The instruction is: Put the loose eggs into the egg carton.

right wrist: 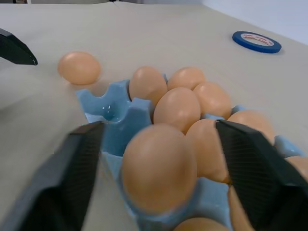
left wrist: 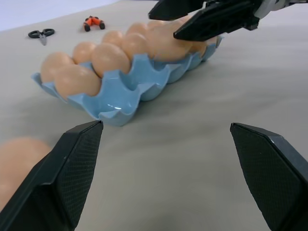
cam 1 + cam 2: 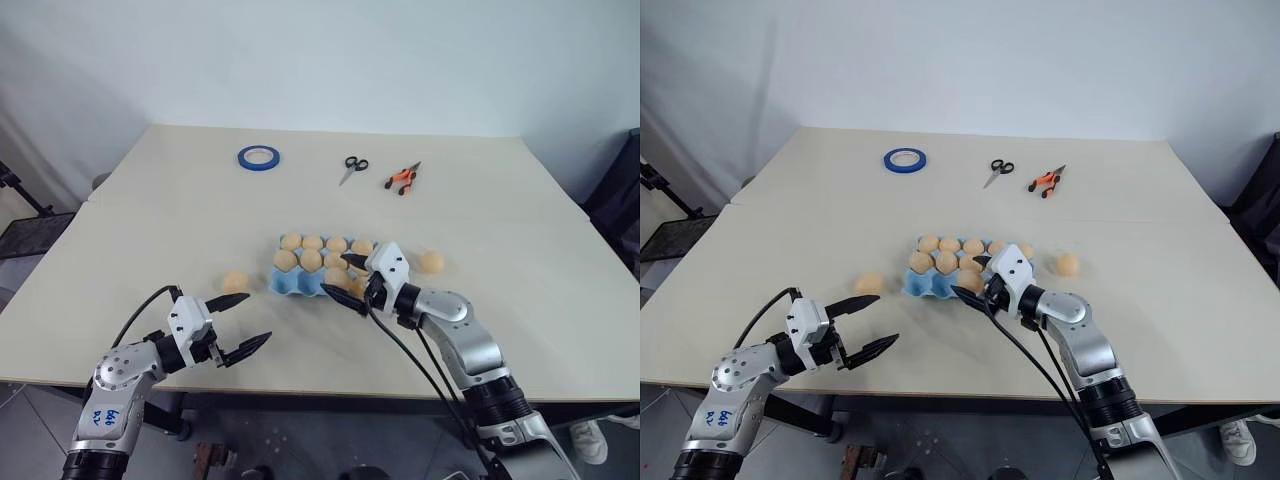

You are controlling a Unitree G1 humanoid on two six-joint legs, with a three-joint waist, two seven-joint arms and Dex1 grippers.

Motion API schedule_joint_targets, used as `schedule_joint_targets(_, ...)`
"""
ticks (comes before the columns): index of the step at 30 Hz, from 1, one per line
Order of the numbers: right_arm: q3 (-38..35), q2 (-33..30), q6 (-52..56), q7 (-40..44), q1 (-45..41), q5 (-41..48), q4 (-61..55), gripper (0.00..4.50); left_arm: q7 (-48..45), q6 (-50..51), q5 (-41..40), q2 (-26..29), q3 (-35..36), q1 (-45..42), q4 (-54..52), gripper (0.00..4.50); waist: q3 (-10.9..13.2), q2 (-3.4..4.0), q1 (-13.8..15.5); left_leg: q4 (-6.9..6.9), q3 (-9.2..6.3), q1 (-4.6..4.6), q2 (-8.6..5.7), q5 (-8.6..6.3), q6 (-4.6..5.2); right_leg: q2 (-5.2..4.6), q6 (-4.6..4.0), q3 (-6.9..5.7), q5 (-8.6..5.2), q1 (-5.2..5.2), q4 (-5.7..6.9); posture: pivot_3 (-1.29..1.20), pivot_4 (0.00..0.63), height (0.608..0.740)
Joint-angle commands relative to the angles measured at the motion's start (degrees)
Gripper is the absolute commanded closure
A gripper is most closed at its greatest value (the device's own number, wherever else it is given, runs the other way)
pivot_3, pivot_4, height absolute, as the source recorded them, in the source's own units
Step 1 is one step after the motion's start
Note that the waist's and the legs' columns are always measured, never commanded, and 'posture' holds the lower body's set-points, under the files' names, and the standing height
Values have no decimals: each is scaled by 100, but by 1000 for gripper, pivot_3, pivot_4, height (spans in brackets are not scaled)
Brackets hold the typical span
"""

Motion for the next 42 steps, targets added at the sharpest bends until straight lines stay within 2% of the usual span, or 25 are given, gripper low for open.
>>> schedule_joint_targets(1,-122,-17,-82,8,-34,71,-262,40,57,35,-119,35,82,70,-264,0,0,0,-4,0,0,0,0,0,-1,0,0,0,0,0,1,0,150,740)
schedule_joint_targets(5,-421,-317,-282,274,294,312,-612,40,55,74,-145,62,100,72,-267,0,0,0,10,-3,0,-1,-1,0,-1,-2,0,0,0,0,-2,0,150,740)
schedule_joint_targets(9,-978,-714,-552,548,1073,722,-1086,40,51,135,-173,89,132,29,-227,0,0,0,72,-11,-4,-4,-4,-4,1,-4,0,-2,0,3,-18,0,150,740)
schedule_joint_targets(13,-1743,-909,-875,357,2023,924,-1381,40,30,294,-253,93,136,-37,-184,0,0,0,78,-11,-2,-2,-3,-8,3,-2,1,0,-1,7,-23,0,150,740)
schedule_joint_targets(17,-2369,-852,-1033,-35,2783,1016,-1520,40,43,319,-294,54,152,-136,-133,0,0,-1,43,-8,-3,2,-3,-7,3,-1,1,2,-1,10,-21,0,150,740)
schedule_joint_targets(25,-2961,-738,-1442,-438,3465,1033,-1033,40,0,362,-334,37,114,-224,-68,0,0,0,-2,-9,-6,12,-3,-16,-19,0,-1,2,0,16,-11,0,150,740)
schedule_joint_targets(28,-2952,-770,-1497,-399,3391,1021,-687,40,-108,409,-360,55,52,-320,-65,0,0,-1,4,-8,-4,12,-4,-15,-19,-1,0,3,0,16,-12,0,150,740)
schedule_joint_targets(32,-2802,-868,-1361,-427,2783,997,-319,40,-168,433,-349,50,30,-431,-43,0,0,0,-16,-7,1,16,-5,-13,-21,0,0,7,1,16,-8,0,150,740)
schedule_joint_targets(37,-2594,-1043,-920,-659,1618,743,475,40,-184,499,-367,21,0,-459,-75,0,0,0,-18,-7,2,24,-2,3,-6,2,-1,10,2,18,-3,0,150,740)
schedule_joint_targets(42,-2284,-1124,-607,-823,301,403,1799,40,-99,412,-304,-66,-16,-445,-107,0,0,0,-12,-8,3,18,-2,6,-4,2,-1,10,1,10,-5,0,150,740)
